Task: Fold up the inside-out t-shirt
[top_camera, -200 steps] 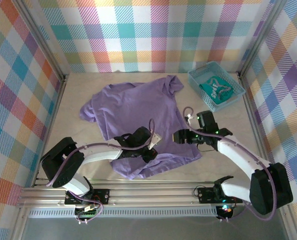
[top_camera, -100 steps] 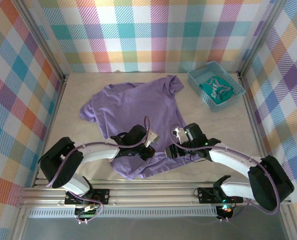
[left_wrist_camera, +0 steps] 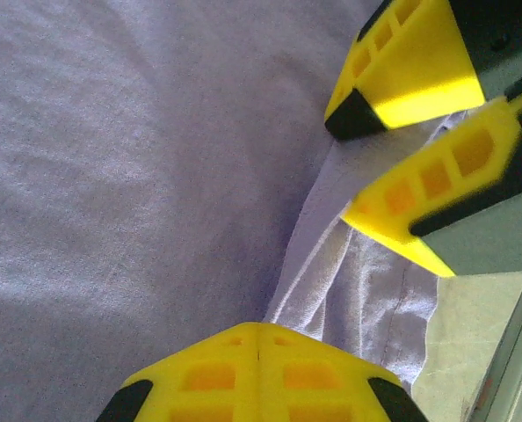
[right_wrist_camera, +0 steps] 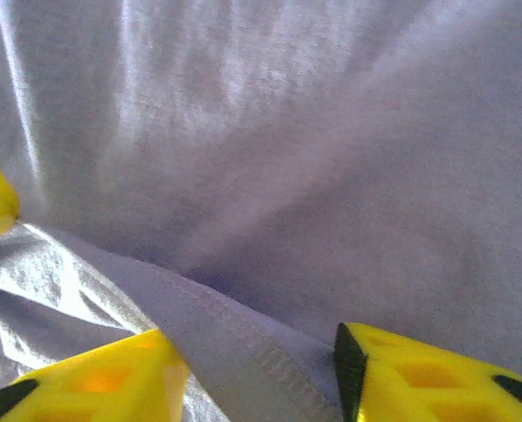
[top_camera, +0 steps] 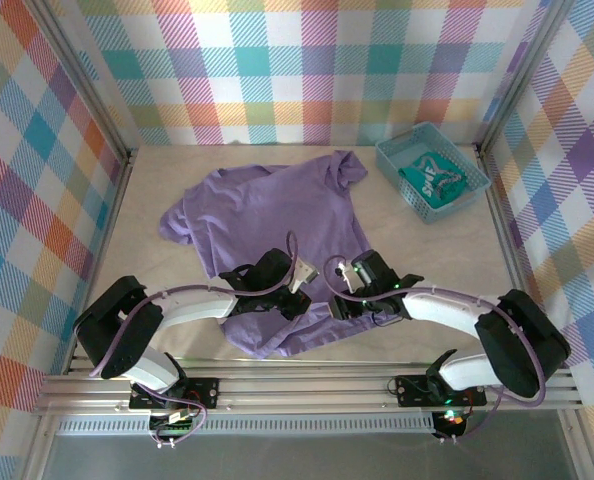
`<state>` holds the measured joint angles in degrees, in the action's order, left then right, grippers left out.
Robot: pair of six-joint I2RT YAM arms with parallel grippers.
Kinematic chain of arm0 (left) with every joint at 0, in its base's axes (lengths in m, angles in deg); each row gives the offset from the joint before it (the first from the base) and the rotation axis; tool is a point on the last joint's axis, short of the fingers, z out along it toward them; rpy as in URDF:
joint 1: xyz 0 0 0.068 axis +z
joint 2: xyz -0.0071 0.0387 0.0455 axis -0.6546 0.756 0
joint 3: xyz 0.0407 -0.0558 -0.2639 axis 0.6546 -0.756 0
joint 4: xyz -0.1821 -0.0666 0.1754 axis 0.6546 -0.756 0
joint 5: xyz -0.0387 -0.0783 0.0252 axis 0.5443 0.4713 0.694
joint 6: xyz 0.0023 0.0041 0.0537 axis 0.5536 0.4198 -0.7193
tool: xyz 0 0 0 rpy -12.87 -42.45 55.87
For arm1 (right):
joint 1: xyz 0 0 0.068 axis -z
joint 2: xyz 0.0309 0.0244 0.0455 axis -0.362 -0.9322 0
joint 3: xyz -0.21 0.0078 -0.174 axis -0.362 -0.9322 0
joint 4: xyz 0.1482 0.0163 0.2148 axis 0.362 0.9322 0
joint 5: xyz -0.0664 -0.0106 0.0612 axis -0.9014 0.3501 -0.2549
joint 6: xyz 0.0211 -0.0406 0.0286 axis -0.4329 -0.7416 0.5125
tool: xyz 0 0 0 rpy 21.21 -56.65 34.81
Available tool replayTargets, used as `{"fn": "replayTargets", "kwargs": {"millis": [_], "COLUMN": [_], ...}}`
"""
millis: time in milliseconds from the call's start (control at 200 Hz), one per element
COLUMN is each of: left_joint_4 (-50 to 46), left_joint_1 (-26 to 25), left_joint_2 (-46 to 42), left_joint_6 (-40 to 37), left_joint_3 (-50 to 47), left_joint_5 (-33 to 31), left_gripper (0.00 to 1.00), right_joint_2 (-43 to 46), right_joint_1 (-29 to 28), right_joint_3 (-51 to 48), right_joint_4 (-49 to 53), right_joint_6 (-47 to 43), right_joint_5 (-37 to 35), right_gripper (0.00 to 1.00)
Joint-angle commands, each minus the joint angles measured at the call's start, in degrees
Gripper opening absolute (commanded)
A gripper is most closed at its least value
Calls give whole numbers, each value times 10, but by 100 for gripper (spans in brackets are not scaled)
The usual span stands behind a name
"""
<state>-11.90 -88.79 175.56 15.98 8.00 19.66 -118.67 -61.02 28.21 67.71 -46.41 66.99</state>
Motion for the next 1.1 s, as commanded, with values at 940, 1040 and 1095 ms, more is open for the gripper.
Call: {"fn": "replayTargets", "kwargs": {"millis": [940, 1040, 1095], "left_joint_4": [30, 1, -25], "left_joint_1": [0, 2, 4], "left_joint_2": [8, -14, -25], "left_joint_6": [32, 42, 45], "left_joint_3": [26, 54, 73], "left_joint_5": [19, -10, -30], "left_gripper": [0, 0, 0], "right_joint_2": [68, 93, 118], "right_joint_1": [9, 12, 9], "right_joint_3": [82, 110, 103], "right_joint_4": [32, 96, 90], "right_joint_6": [26, 50, 27], "right_joint_5": [-23, -128, -119], "right_gripper": [0, 37, 54]}}
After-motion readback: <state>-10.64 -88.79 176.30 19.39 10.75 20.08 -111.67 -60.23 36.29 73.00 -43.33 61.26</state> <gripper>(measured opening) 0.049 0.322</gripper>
